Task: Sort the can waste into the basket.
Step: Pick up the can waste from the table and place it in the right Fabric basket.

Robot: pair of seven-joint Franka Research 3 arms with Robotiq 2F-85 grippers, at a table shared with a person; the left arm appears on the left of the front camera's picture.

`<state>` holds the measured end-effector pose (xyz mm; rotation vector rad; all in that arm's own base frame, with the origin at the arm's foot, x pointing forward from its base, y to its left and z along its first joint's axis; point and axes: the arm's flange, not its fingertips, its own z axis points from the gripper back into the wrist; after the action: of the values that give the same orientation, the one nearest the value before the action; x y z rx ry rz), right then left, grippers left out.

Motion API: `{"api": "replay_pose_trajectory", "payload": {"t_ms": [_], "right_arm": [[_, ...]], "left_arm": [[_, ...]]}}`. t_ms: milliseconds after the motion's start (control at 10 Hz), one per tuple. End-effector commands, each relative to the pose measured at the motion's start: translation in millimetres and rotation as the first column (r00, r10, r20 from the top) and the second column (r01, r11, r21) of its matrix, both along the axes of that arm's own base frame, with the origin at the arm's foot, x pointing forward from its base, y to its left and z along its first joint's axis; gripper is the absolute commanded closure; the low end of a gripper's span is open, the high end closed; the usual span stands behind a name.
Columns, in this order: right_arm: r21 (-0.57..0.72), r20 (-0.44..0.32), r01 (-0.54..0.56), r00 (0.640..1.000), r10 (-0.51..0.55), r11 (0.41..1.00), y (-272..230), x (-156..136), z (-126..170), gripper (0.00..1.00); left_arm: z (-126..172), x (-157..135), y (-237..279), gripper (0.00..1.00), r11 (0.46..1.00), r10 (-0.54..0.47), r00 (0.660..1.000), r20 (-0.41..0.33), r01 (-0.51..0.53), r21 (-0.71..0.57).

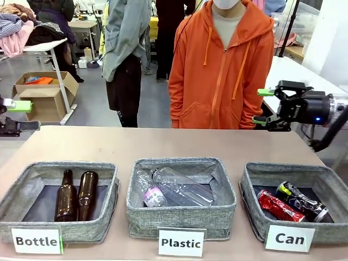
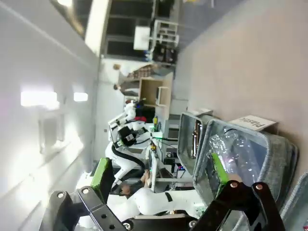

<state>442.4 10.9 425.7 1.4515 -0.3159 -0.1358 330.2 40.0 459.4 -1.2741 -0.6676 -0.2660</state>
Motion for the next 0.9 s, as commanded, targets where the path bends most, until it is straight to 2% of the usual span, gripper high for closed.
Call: {"api": "replay_pose_trajectory", "payload": {"t_ms": [0, 800], "right_arm": [[0.100, 0.029, 0.042, 0.999, -0.045, 0.994, -36.5, -11.7, 6.5, 0.00], [0.100, 0.029, 0.042, 0.999, -0.045, 0.994, -36.5, -11.7, 6.5, 0.00]], "left_arm": [[2.0, -4.0, -0.8, 0.00, 1.000, 0.004, 1.000, -0.007, -0.004, -0.012], [2.0, -4.0, -0.8, 0.00, 1.000, 0.004, 1.000, -0.007, -0.004, -0.012]]}}
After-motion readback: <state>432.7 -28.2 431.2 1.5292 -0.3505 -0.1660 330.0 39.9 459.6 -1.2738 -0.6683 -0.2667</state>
